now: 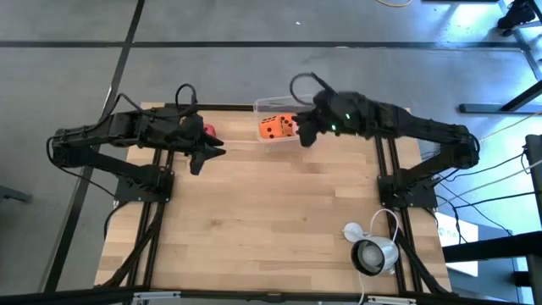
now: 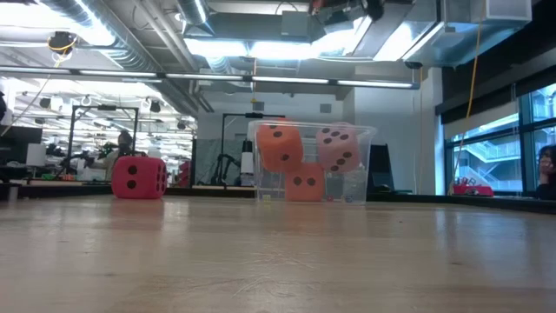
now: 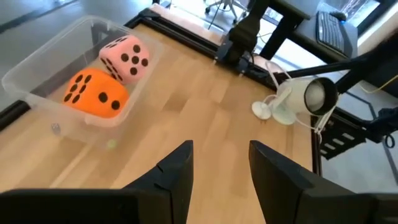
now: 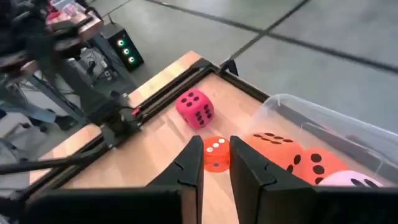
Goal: Pick & Place Dice
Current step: Put the small orange dice into the transparent bin
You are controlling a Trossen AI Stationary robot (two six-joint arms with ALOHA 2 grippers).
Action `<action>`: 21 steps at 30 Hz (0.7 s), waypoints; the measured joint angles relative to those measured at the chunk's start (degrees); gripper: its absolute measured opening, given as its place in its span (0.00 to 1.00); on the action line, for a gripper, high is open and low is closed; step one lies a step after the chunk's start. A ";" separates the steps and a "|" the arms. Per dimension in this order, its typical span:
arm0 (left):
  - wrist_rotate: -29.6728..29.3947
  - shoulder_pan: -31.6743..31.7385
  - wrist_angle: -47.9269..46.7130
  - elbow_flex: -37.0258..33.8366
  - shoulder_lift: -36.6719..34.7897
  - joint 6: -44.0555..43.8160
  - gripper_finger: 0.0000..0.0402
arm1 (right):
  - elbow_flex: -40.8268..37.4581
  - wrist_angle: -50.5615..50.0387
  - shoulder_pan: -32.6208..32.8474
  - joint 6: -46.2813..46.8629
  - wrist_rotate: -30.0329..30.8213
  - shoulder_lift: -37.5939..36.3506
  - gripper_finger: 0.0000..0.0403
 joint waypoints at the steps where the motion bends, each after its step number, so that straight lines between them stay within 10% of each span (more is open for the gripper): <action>1: 0.00 -0.01 -0.25 0.00 0.00 -0.01 0.36 | 0.04 -0.20 -1.63 0.28 -2.15 0.74 0.12; 21: -0.96 -0.01 -0.48 -0.02 -0.31 -2.76 0.36 | 0.04 -4.26 -20.78 -1.93 -17.20 20.11 0.12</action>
